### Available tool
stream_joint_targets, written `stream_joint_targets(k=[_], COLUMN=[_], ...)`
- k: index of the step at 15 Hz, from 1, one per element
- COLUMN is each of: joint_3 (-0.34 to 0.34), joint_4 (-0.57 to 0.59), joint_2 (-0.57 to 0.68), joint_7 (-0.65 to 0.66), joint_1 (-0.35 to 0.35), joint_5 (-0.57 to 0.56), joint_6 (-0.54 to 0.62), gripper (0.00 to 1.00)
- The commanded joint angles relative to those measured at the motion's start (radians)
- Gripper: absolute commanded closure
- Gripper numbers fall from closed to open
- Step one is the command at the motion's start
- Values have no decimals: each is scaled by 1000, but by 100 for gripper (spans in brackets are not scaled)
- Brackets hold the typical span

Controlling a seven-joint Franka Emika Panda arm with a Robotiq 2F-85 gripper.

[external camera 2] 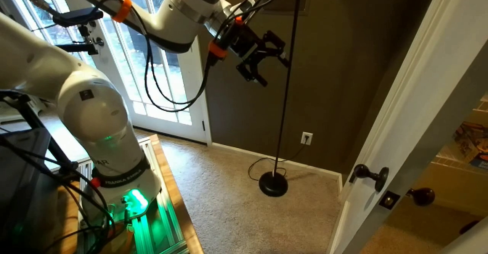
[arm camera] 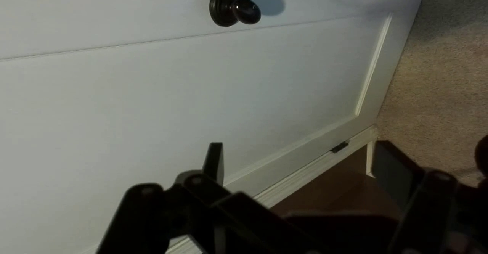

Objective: Close the pantry door.

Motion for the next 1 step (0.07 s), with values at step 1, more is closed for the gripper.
stream_joint_targets(k=[1], joint_3=[43], joint_4=[-2], joint_2=[2], joint_7=[-12], joint_1=[-49], joint_5=[22], joint_6=[23], gripper=[0])
